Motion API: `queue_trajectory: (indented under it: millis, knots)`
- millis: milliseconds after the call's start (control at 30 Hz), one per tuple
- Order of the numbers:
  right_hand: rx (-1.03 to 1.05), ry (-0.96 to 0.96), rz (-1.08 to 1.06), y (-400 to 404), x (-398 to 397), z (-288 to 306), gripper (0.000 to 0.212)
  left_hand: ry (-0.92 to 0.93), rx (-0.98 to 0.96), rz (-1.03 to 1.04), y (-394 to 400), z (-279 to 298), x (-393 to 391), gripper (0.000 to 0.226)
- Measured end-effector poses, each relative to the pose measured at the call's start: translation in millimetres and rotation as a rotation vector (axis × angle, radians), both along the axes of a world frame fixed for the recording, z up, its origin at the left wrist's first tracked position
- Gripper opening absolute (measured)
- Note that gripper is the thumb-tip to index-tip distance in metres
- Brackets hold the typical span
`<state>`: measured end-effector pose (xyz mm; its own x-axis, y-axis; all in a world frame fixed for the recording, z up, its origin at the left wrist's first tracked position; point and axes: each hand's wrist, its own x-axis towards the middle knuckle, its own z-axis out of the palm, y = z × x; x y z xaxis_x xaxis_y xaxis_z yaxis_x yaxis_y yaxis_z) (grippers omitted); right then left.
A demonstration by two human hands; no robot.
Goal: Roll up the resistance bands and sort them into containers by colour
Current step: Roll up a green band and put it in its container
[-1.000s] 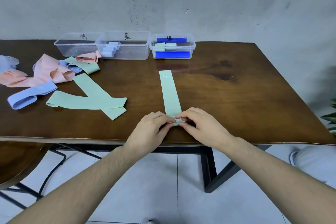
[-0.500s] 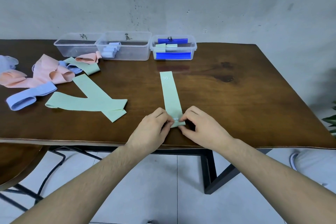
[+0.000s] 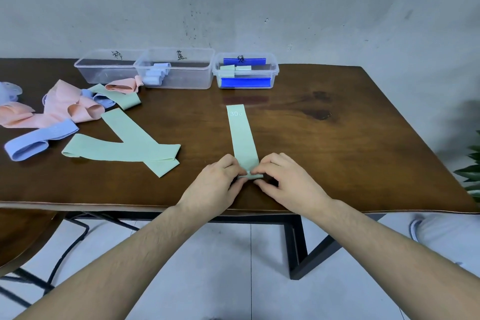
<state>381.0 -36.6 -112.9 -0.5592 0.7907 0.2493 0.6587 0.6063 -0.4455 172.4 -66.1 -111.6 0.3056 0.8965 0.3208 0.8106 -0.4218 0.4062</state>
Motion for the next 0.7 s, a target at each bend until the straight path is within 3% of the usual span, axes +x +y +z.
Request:
queue_trajectory:
  millis: [333, 700]
  knots:
    - [-0.019, 0.061, 0.006, 4.1, -2.3, -1.5, 0.019, -0.049, -0.079, -0.007, 3.7, 1.7, -5.5, 0.025]
    - [-0.053, 0.078, -0.034, 3.1, -2.1, -4.6, 0.016, -0.081, -0.038, -0.025, 3.6, -0.2, -7.3, 0.018]
